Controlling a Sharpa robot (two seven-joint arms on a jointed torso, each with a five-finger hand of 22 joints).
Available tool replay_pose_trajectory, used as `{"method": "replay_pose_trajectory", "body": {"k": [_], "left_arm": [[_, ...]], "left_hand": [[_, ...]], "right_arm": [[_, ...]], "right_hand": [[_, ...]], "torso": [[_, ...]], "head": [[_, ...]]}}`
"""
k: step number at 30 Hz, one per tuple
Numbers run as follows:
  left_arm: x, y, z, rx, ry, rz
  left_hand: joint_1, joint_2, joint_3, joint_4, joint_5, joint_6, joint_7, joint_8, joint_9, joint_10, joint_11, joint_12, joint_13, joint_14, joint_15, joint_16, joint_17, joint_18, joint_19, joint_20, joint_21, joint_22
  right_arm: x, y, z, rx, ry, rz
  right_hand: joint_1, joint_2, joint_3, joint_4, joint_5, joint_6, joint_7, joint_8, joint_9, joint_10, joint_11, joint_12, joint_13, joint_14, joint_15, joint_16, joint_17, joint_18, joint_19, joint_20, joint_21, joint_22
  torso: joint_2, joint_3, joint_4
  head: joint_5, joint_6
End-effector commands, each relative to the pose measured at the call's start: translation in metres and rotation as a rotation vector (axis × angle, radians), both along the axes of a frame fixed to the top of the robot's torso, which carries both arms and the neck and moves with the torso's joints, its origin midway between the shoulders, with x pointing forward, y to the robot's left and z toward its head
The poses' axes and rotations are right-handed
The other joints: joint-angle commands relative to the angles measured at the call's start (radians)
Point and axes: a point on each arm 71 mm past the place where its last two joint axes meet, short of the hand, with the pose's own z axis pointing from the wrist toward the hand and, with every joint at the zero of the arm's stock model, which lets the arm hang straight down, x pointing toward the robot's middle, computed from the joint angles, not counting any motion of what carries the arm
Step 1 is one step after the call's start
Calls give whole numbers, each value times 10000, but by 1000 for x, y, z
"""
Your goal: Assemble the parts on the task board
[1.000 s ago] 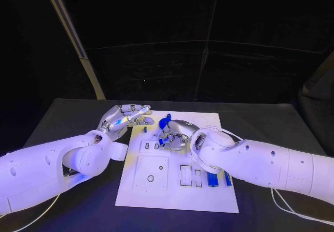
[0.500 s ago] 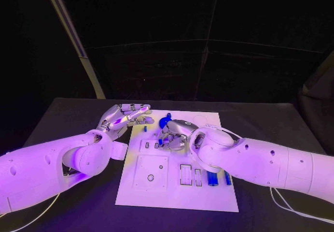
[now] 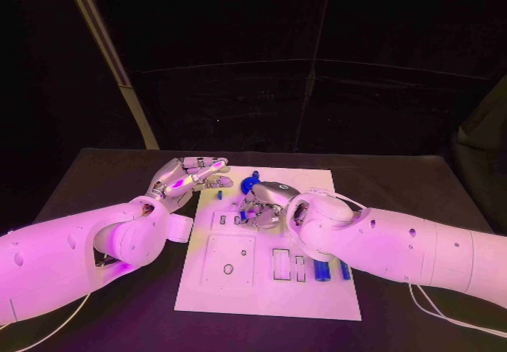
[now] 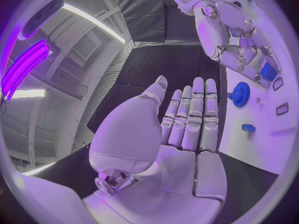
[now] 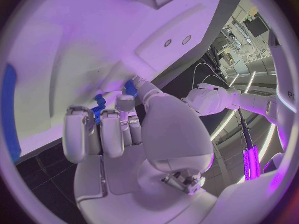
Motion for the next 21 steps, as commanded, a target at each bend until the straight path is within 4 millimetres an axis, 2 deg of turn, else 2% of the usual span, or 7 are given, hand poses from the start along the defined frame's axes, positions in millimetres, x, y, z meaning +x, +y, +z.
{"method": "replay_pose_trajectory", "body": {"k": [1, 8, 14, 21], "left_arm": [[0, -1, 2, -91, -100, -72], [1, -1, 2, -84, -94, -64], [1, -1, 1, -84, -92, -70], [1, -1, 1, -82, -90, -67]], "left_hand": [[-22, 105, 12, -69, 57, 74, -15, -37, -4, 80, 11, -63, -7, 65, 2, -47, 12, 65, 48, 6, -60, -12], [-11, 118, 32, -105, 57, 82, -13, -53, -5, 90, 10, -82, -8, 69, 0, -66, 15, 65, 53, 4, -70, -24], [-11, 118, 32, -105, 57, 82, -13, -53, -5, 90, 10, -82, -8, 69, 0, -66, 15, 65, 53, 4, -70, -24], [-11, 118, 32, -105, 57, 82, -13, -53, -5, 90, 10, -82, -8, 69, 0, -66, 15, 65, 53, 4, -70, -24]], "right_arm": [[-1, -4, -8, -649, 253, -148], [-2, -4, -7, -644, 161, -221], [-4, -3, -4, -514, -49, -507], [-4, -4, -1, -220, -276, -764]], "right_hand": [[-10, -133, -20, -20, -10, -63, 24, -20, 19, -107, 9, -51, -26, 599, 63, -62, 322, -23, -76, 15, -31, 306], [-170, -289, -100, 21, 1, -119, 33, -45, 29, -144, 29, -107, -82, 595, 83, -77, 311, -18, -90, 39, -44, 285], [-721, -588, -473, 299, -93, -213, 16, -64, 47, -133, 39, -105, -114, 588, 98, -111, 276, -15, -91, 64, -55, 278], [-1046, -696, -1000, 589, -3, -405, 52, -114, 45, -276, 76, -269, -294, 556, 123, -213, 146, -4, -124, 82, -89, 221]], "torso": [[4, 5, 12], [1, 0, 0], [2, 4, 1], [-7, -7, 2]], "head": [[6, -7], [10, -31], [-25, -53], [-29, -52]]}}
